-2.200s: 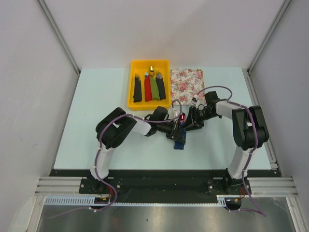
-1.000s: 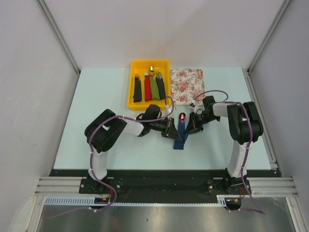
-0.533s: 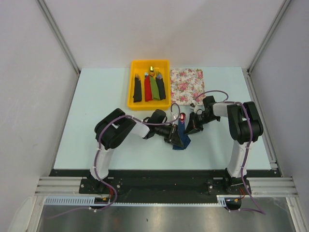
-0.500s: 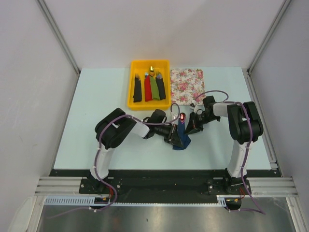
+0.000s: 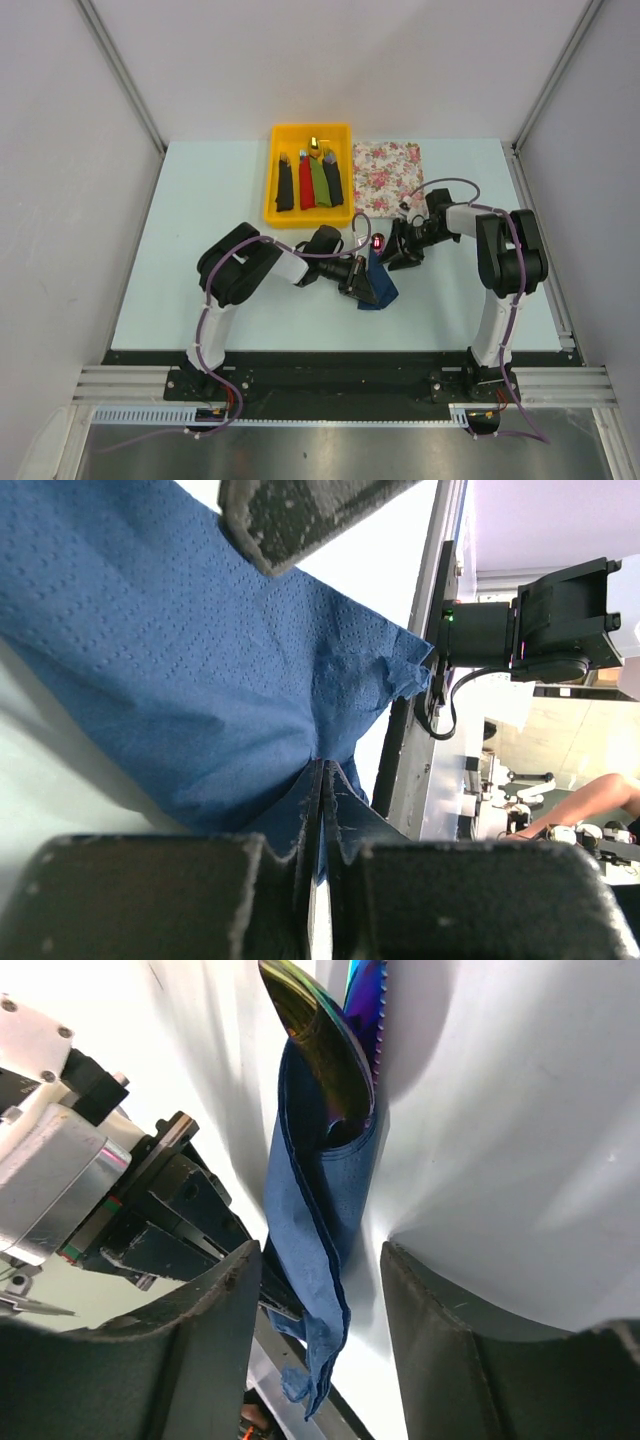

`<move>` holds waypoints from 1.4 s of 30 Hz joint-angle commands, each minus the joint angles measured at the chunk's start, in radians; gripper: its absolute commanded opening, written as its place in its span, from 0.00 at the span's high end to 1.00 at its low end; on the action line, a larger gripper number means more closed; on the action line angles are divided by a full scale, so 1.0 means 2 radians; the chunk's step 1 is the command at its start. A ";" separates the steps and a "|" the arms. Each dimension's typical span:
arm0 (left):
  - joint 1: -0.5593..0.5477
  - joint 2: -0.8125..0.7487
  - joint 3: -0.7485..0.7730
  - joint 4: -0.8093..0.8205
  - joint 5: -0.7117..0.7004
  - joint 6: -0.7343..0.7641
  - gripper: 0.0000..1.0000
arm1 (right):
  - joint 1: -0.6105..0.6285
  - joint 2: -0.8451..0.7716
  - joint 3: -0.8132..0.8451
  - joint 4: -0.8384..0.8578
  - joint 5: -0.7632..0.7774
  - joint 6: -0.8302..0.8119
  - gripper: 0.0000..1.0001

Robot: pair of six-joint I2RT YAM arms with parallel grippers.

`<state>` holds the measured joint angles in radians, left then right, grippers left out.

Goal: Place the utensils on the paper napkin and roll it up

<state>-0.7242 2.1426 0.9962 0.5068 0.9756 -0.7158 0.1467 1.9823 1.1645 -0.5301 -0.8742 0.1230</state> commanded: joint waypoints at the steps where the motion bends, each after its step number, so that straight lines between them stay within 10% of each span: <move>1: 0.010 0.010 0.003 -0.022 -0.029 0.030 0.92 | 0.009 0.000 0.010 -0.019 0.024 -0.022 0.45; 17: 0.011 0.012 0.010 -0.019 -0.036 0.027 0.94 | 0.048 0.043 -0.006 0.033 0.099 -0.006 0.65; 22: 0.014 0.001 0.010 -0.020 -0.042 0.026 0.91 | 0.045 0.044 -0.004 0.031 0.080 -0.004 1.00; 33: 0.064 -0.129 -0.021 -0.069 -0.061 0.055 0.49 | 0.035 -0.021 -0.005 0.085 -0.016 0.051 1.00; 42: 0.135 -0.221 0.007 -0.209 -0.113 0.171 0.32 | 0.038 -0.056 -0.002 0.125 -0.059 0.082 1.00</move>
<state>-0.4965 1.7660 0.9668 0.2180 0.8143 -0.5125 0.2173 1.9320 1.1461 -0.3527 -0.9112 0.2531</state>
